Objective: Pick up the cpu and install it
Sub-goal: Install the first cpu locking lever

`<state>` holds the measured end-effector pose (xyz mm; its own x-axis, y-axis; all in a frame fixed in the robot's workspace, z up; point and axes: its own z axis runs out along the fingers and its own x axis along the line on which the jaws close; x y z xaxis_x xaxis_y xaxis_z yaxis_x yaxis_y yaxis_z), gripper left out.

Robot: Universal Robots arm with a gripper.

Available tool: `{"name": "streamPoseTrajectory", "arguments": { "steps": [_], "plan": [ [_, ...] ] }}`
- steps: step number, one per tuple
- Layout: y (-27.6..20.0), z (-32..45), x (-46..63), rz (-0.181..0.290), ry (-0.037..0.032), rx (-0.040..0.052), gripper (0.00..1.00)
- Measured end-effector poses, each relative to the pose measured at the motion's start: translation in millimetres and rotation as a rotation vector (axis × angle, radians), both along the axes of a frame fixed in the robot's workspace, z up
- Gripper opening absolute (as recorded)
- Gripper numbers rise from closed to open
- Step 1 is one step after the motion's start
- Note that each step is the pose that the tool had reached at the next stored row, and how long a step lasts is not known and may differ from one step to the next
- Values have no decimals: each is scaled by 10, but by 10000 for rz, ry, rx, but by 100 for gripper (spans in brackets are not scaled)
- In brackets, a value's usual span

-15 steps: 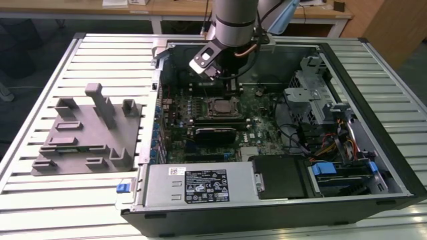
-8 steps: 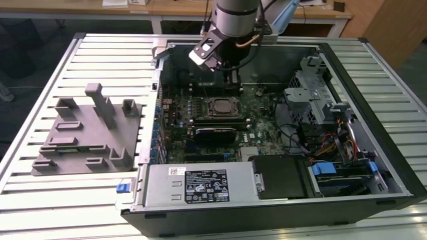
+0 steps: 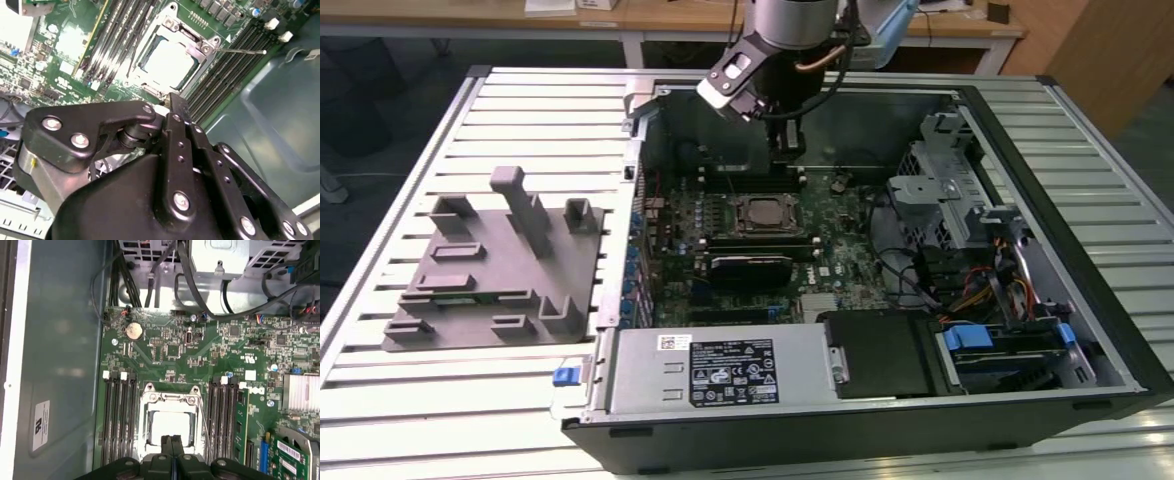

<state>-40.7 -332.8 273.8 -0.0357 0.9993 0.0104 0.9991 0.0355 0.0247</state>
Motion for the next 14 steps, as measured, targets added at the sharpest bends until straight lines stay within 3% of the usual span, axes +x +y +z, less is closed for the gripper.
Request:
{"name": "streamPoseTrajectory", "arguments": {
  "steps": [5,14],
  "plan": [
    [0,1,-1,27,1,6,11],
    [0,-9,-5,1390,2,6,11]
  ]
}}
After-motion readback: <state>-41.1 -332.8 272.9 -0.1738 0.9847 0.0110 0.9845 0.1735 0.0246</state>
